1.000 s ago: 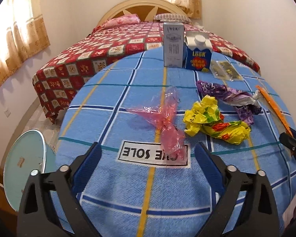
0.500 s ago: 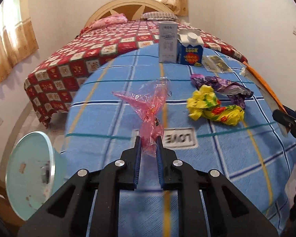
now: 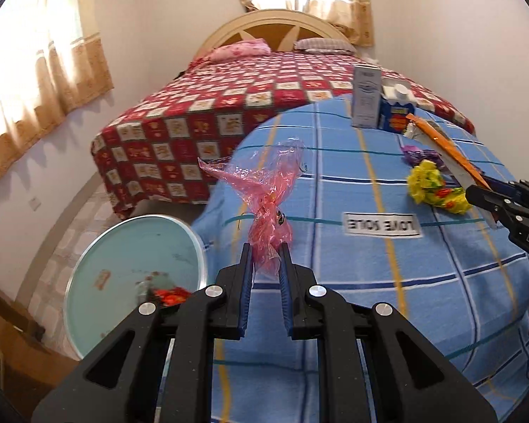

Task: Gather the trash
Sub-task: 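Carry the pink bag over the bin while the right tool carries the orange packet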

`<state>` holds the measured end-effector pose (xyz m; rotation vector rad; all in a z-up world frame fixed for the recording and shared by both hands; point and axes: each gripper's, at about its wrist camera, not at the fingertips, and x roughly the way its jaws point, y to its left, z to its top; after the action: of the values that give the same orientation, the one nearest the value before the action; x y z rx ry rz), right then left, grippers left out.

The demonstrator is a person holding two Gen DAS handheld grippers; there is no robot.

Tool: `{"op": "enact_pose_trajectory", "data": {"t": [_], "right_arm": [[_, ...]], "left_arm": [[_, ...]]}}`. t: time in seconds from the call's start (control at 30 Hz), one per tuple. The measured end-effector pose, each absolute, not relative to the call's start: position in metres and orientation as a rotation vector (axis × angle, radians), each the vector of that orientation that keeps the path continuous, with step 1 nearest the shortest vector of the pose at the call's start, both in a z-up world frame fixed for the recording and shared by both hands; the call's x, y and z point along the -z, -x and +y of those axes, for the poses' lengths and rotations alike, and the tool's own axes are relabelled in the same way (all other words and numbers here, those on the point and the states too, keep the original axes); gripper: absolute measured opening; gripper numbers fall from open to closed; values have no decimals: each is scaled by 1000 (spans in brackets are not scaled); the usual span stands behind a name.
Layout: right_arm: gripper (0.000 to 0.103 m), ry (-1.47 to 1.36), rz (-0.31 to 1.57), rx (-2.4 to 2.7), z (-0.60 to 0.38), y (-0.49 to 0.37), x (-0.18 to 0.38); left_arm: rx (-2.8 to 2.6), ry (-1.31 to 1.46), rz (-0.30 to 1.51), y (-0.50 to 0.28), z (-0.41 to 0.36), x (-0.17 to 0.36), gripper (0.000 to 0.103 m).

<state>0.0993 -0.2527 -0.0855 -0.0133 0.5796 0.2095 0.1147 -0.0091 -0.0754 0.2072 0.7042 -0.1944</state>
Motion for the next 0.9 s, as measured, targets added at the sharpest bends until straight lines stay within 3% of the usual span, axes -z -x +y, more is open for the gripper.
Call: {"op": "enact_pose_trajectory", "data": {"t": [0.9], "right_arm": [[26,193,563,-420,-122,-154,78]], "left_arm": [[-25,-133,716,-108,109,74,14]]}}
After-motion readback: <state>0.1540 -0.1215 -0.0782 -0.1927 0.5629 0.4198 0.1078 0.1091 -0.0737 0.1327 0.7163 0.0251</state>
